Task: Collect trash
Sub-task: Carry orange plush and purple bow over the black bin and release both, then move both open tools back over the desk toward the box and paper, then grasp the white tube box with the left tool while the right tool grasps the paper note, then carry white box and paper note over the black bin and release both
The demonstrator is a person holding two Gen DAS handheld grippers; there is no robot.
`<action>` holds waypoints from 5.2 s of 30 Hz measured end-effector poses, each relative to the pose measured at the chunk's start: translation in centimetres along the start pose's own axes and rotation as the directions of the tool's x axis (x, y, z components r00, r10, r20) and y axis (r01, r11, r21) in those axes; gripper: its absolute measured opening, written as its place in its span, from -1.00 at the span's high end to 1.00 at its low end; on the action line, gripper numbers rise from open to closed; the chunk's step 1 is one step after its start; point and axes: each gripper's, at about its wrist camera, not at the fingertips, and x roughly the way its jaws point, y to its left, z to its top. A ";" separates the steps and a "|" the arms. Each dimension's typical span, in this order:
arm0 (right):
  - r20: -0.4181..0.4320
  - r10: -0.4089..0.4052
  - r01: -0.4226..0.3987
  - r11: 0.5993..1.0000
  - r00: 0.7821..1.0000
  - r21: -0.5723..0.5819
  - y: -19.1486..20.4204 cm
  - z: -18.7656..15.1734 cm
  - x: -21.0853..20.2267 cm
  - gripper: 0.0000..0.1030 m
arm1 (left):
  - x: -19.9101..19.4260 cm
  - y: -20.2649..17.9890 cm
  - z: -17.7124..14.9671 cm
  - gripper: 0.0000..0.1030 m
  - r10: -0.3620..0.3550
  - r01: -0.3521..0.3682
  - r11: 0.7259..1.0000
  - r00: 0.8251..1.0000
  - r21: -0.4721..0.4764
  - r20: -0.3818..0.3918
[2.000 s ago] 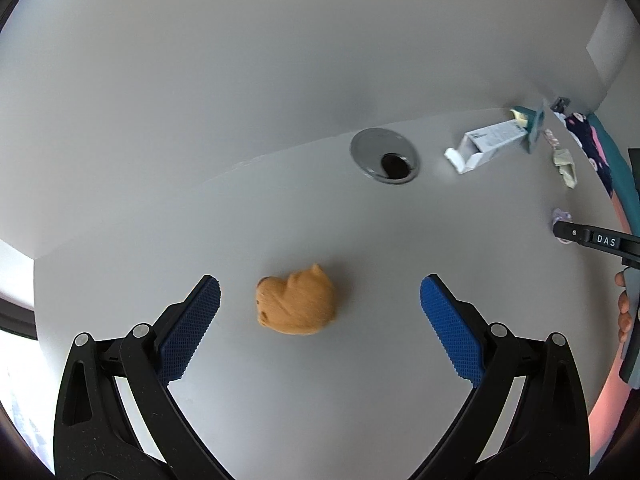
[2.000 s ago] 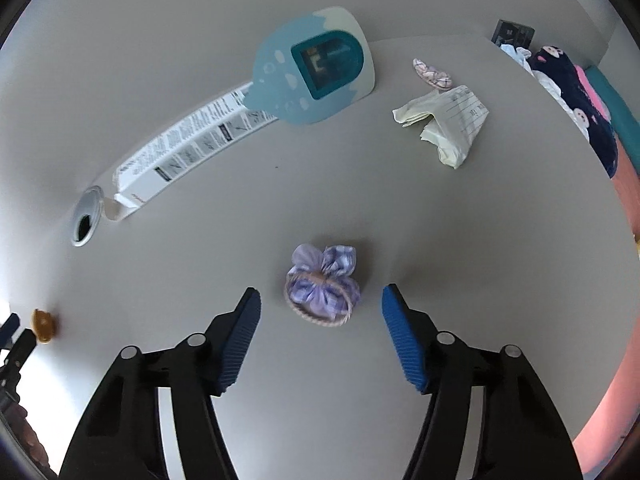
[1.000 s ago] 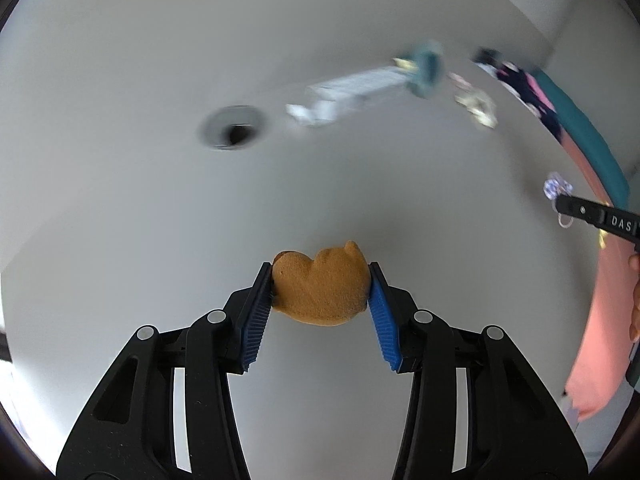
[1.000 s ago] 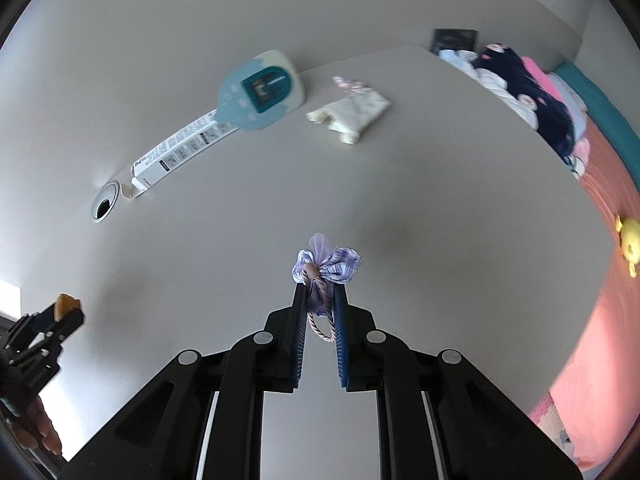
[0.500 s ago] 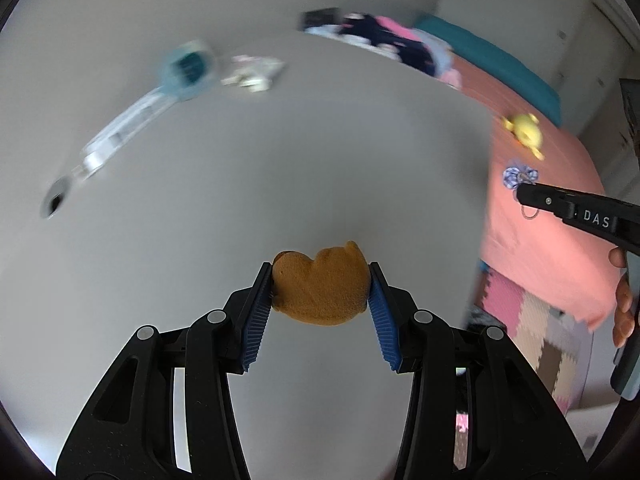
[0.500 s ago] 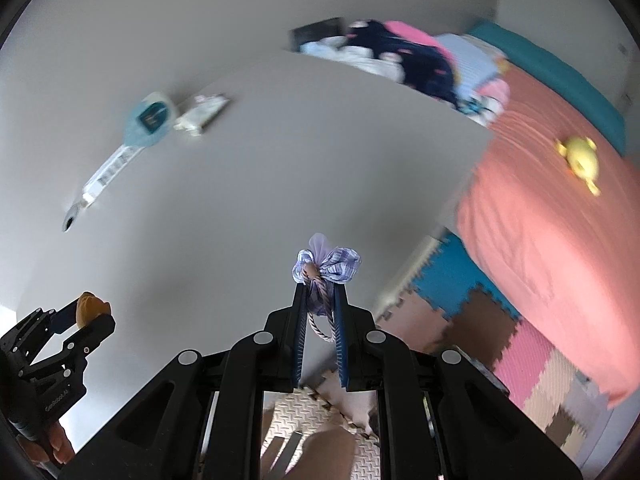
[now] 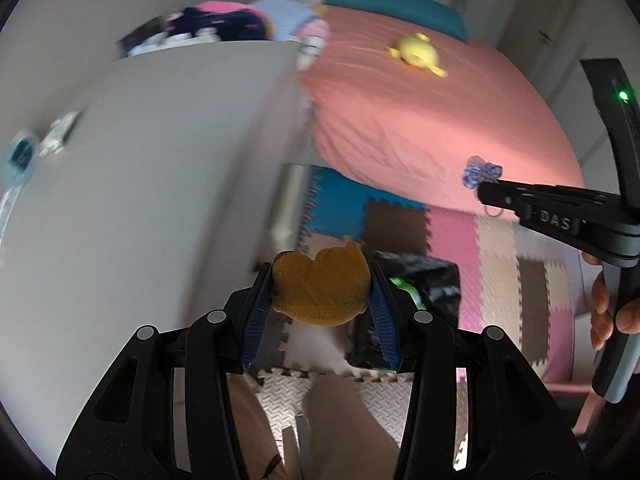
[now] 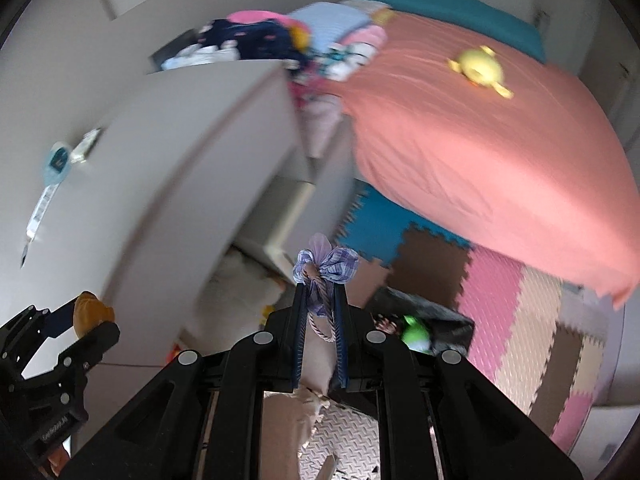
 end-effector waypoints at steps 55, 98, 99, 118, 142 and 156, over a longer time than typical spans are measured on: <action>-0.119 -0.123 0.142 0.976 0.985 0.164 -7.3 -3.5 4.2 -0.95 | 6.2 -8.0 -1.8 -0.88 -0.032 0.050 0.985 0.994 0.166 -0.106; -0.147 0.169 -0.212 0.907 0.975 -0.365 44.1 16.0 11.0 -0.86 | -6.3 43.2 -1.9 -0.88 0.306 -0.282 0.870 0.952 -0.405 -0.005; -0.153 0.179 -0.223 0.908 0.972 -0.355 44.7 16.5 11.4 -0.85 | -6.3 43.8 -1.8 -0.88 0.314 -0.291 0.867 0.949 -0.404 -0.010; -0.185 0.144 -0.194 0.938 0.972 -0.288 50.1 20.4 18.5 -0.35 | -2.2 51.6 -0.1 -0.78 0.349 -0.351 0.851 0.934 -0.391 -0.079; -0.146 0.156 -0.200 0.906 0.977 -0.373 46.7 17.3 15.2 0.39 | -4.3 49.2 -1.7 0.48 0.339 -0.319 0.829 0.940 -0.460 -0.041; -0.112 0.192 -0.219 0.918 0.975 -0.331 38.0 11.9 7.9 0.39 | -6.6 37.5 -2.0 0.48 0.268 -0.235 0.884 0.963 -0.405 0.026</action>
